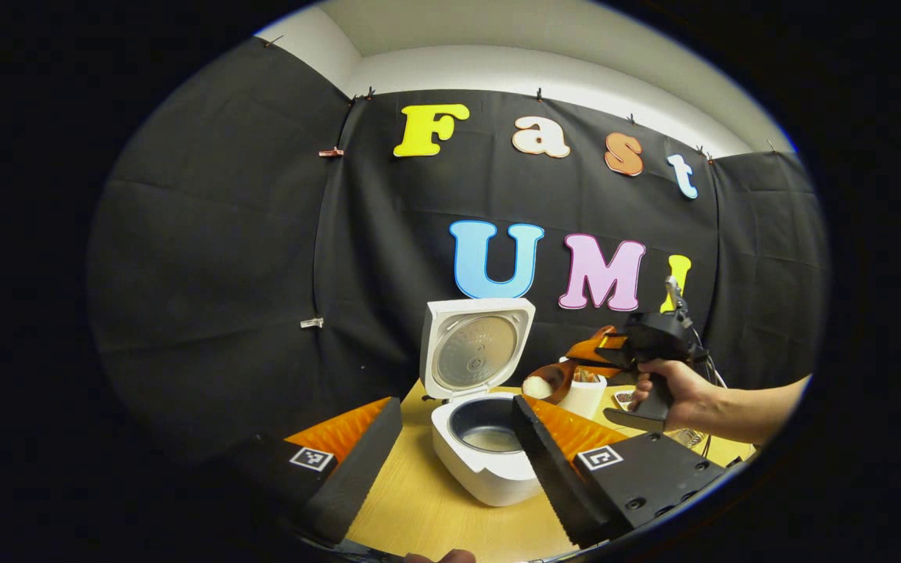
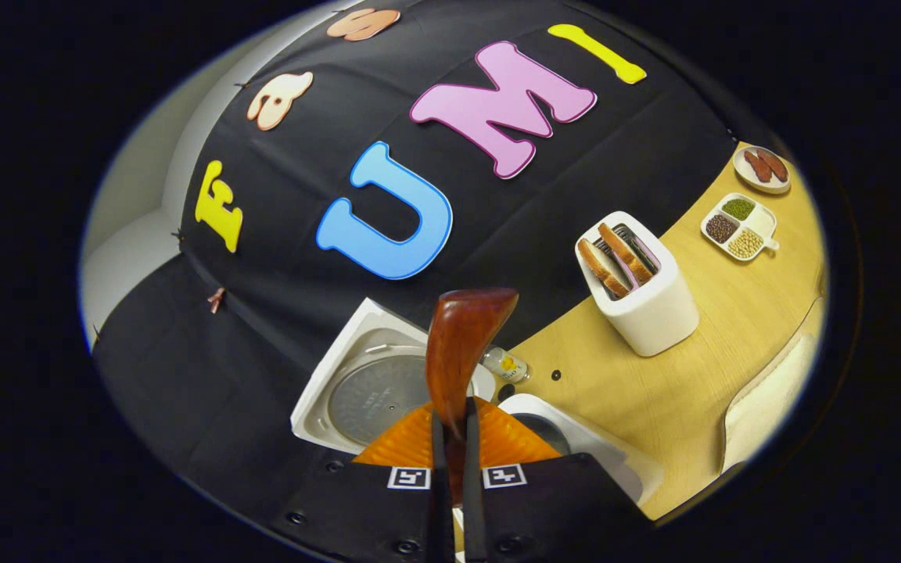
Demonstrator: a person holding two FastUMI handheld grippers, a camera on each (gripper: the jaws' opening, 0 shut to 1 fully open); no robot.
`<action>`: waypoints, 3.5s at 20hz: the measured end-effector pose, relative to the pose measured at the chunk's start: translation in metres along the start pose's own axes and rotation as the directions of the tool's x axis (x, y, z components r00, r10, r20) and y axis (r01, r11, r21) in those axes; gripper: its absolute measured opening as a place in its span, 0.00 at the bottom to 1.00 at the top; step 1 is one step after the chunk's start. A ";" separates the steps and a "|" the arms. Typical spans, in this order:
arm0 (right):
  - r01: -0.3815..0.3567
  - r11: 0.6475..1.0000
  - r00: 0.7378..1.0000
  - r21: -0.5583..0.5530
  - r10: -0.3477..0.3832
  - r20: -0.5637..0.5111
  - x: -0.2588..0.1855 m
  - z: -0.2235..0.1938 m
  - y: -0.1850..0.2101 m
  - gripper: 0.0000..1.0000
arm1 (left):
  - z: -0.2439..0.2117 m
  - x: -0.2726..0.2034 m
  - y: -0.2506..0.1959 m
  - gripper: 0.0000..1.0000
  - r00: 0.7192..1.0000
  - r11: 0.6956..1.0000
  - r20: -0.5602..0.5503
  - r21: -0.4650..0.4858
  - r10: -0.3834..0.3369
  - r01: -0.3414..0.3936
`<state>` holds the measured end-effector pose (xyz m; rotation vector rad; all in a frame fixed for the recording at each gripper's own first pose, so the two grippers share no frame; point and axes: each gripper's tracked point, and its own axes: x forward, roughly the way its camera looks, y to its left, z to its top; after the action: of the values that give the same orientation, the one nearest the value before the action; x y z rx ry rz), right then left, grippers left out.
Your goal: Close the left gripper, press the button to open the rice cooker; take a wooden spoon from the chopstick holder with the right hand, scoop a spoonful of rice and pour it into the rice cooker, then put the wooden spoon back into the chopstick holder.
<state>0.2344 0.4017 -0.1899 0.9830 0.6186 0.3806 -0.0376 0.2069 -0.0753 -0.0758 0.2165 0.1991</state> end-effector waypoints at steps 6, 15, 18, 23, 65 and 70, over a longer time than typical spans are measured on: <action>0.040 0.958 0.999 -0.283 -0.029 0.046 0.027 -0.003 0.032 0.09 | -0.002 -0.001 0.013 0.97 1.000 1.000 -0.004 -0.005 0.016 -0.016; 0.022 0.814 1.000 -0.580 -0.016 0.016 0.045 -0.030 0.054 0.10 | -0.002 0.008 0.026 0.97 0.999 0.999 -0.013 -0.036 0.032 -0.032; 0.014 0.750 1.000 -0.662 -0.005 0.016 0.042 -0.036 0.057 0.10 | -0.008 0.010 0.031 0.98 0.999 0.998 -0.017 -0.050 0.028 -0.029; -0.002 0.588 0.999 -0.809 0.031 0.019 0.035 -0.039 0.067 0.09 | -0.010 0.012 0.036 0.96 0.999 0.996 -0.022 -0.086 0.027 -0.028; -0.200 0.940 0.970 -0.276 0.230 0.081 -0.103 0.093 0.036 0.09 | 0.014 0.019 0.003 0.96 0.999 0.998 0.031 -0.039 0.044 -0.043; -0.085 0.918 0.973 -0.387 0.159 0.166 -0.160 0.142 -0.020 0.09 | 0.020 0.031 -0.022 0.96 0.999 0.999 0.041 -0.041 0.035 -0.034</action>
<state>0.2029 0.2094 -0.1000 0.6777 0.2891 0.4881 0.0008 0.1932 -0.0617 -0.1079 0.1728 0.2391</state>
